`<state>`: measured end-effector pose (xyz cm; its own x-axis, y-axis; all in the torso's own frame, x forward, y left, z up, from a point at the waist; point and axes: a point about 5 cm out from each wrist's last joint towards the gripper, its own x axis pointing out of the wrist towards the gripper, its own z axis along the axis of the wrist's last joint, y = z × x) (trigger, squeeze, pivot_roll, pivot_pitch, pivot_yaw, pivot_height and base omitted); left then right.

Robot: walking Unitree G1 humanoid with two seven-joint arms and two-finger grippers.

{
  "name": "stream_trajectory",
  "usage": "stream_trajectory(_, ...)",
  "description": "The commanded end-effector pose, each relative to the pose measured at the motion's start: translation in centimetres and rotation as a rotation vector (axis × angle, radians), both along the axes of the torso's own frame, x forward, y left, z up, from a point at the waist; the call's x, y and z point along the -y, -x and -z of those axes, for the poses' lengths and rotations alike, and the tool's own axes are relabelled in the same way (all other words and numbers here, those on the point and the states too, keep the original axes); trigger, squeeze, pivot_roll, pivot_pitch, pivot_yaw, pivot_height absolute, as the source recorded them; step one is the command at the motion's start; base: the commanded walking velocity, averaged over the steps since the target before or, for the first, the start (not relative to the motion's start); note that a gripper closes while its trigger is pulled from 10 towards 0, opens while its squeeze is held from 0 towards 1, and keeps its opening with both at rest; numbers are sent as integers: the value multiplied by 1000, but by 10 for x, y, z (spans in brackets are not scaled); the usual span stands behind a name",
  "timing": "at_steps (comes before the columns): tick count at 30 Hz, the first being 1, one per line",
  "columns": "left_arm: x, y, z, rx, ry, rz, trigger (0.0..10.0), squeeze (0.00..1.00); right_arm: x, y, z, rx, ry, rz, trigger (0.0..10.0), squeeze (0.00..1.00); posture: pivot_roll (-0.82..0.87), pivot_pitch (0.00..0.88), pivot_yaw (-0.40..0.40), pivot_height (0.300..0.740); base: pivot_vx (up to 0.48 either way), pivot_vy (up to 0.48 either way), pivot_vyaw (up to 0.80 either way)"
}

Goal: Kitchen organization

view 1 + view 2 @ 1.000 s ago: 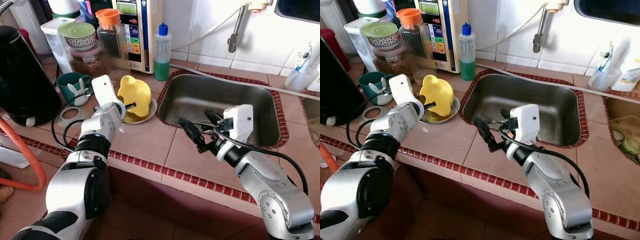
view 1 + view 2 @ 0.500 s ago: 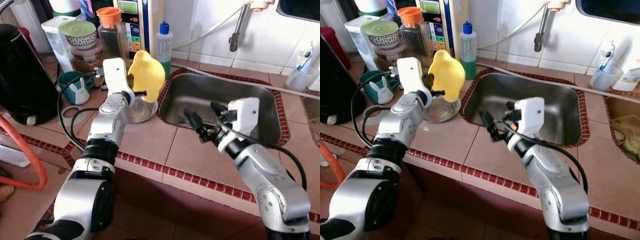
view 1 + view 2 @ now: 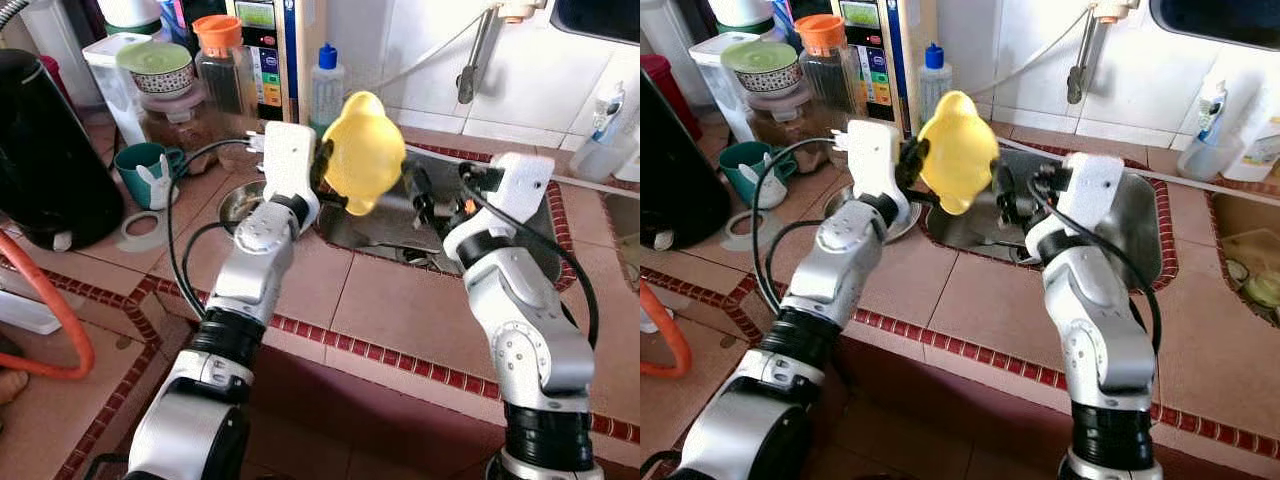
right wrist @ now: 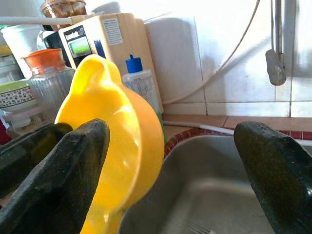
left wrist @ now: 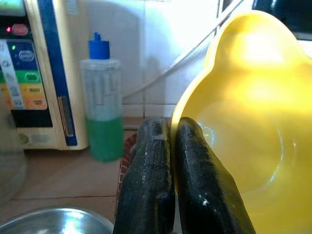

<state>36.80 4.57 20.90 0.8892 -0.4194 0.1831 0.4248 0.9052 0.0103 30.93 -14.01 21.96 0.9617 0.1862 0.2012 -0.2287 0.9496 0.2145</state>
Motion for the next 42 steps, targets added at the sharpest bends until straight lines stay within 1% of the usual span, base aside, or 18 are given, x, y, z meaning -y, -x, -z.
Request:
stream_trajectory(1, 6, 5, -8, 55, -8, 32, 2588, 0, 0, -2, -1, 4, -10, 5, 10000, 0, -7, 9, 57, 740, 0, 0, 0)
stream_trajectory(2, 7, 6, -8, 57, -7, 40, 2588, 0, 0, -3, -1, 4, -9, 6, 10000, 0, -7, 9, 57, 740, 0, 0, 0)
stream_trajectory(3, 8, 7, -8, 66, -13, 50, 2902, 0, 0, -4, 0, -5, -2, 14, 10000, 0, -9, 9, 57, 740, 0, 0, 0)
stream_trajectory(4, 9, 8, -8, 73, -18, 56, 2902, 0, 0, -4, 1, -11, 3, 19, 10000, 0, -9, 9, 58, 740, 0, 0, 0)
stream_trajectory(5, 11, 9, -9, 81, -14, 64, 3020, 0, 1, -5, 3, -19, 5, 25, 9137, 0, -10, 10, 58, 740, 0, 0, 0)
stream_trajectory(6, 12, 11, -10, 92, -18, 70, 3137, 0, 1, -5, 5, -32, 7, 31, 4588, 0, -10, 11, 58, 740, 0, 0, 0)
stream_trajectory(7, 14, 13, -12, 113, -16, 79, 3255, 0, 3, -6, 10, -72, 13, 38, 2314, 0, -10, 11, 58, 740, 0, 0, 0)
stream_trajectory(8, 15, 14, -14, 124, -16, 87, 3412, 0, 3, -6, 11, -80, 11, 41, 0, 0, -10, 10, 58, 740, 0, 0, 0)
stream_trajectory(13, 16, 16, -13, 130, -14, 93, 3373, 0, 4, -7, 11, -88, 5, 43, 0, 0, -10, 9, 57, 740, 0, 0, 0)
stream_trajectory(18, 14, 17, -14, 156, -39, 92, 3255, 0, 10, -9, 12, -111, 30, 88, 0, 0, -11, 8, 56, 740, 0, 0, 0)
stream_trajectory(23, 14, 17, -12, 149, -36, 92, 3294, 0, 13, -10, 12, -119, 37, 105, 0, 0, -10, 6, 55, 740, 0, 0, 0)
stream_trajectory(25, 15, 19, -12, 165, -53, 96, 3137, 0, 17, -10, 15, -134, 47, 130, 0, 0, -10, 8, 56, 740, 0, 0, 0)
stream_trajectory(33, 15, 20, -14, 184, -65, 89, 3176, 0, 18, -9, 18, -152, 56, 145, 0, 0, -11, 11, 54, 740, 0, 0, 0)
stream_trajectory(36, 15, 21, -14, 191, -69, 85, 3333, 0, 18, -10, 18, -156, 59, 148, 0, 0, -11, 11, 53, 740, 0, 0, 0)
stream_trajectory(38, 17, 24, -16, 218, -81, 84, 5647, 0, 18, -11, 19, -160, 60, 147, 0, 0, -10, 15, 50, 740, 0, 0, 0)
stream_trajectory(40, 18, 25, -17, 224, -82, 85, 5725, 0, 17, -11, 18, -159, 58, 146, 0, 0, -8, 15, 50, 740, 0, 0, 0)
stream_trajectory(41, 19, 26, -17, 229, -81, 88, 6157, 0, 17, -11, 18, -158, 56, 148, 0, 0, -8, 16, 49, 740, 0, 0, 0)
stream_trajectory(42, 20, 27, -17, 236, -81, 91, 7922, 0, 17, -11, 18, -157, 54, 151, 0, 0, -8, 16, 49, 740, 0, 0, 0)
